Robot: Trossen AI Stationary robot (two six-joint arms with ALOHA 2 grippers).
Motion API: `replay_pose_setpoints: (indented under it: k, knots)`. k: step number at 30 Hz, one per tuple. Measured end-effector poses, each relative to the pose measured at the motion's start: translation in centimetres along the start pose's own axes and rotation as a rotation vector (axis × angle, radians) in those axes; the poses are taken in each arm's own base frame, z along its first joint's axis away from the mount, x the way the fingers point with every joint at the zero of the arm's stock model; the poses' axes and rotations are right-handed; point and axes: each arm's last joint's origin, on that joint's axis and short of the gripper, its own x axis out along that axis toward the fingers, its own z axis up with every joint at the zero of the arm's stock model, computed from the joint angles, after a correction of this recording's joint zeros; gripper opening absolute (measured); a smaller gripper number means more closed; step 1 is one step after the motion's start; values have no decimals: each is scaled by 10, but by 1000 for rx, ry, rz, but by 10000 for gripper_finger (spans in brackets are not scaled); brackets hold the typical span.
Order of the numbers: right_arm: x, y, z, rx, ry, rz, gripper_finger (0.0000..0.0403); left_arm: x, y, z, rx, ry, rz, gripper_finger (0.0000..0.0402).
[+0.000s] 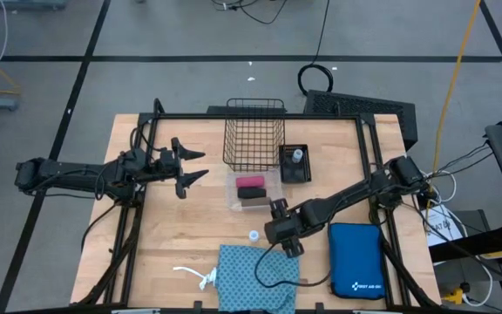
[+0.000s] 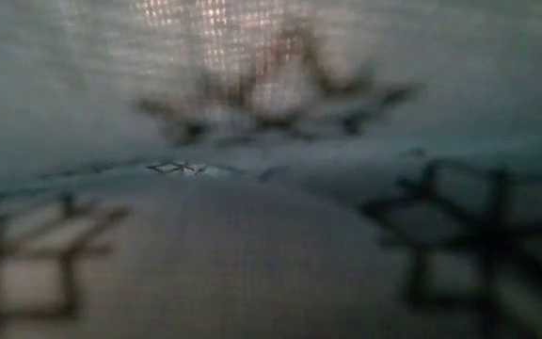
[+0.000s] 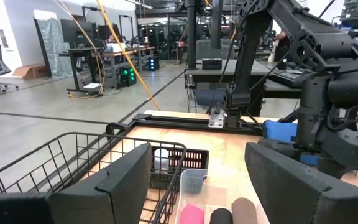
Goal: Pick & Place Medicine items
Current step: Put the right transparent medicine bottle into the black bin
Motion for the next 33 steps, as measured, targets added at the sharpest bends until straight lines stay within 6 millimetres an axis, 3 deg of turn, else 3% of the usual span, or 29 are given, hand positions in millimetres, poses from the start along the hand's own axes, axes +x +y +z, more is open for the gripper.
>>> replay_pose_setpoints:
  k: [12, 33]
  knots:
    - [10, 1, -8, -4, -2, 7, 278, 0, 0, 0, 0, 0, 0, 269]
    - [11, 1, -6, -1, -25, 7, 197, 0, 0, 0, 0, 0, 0, 269]
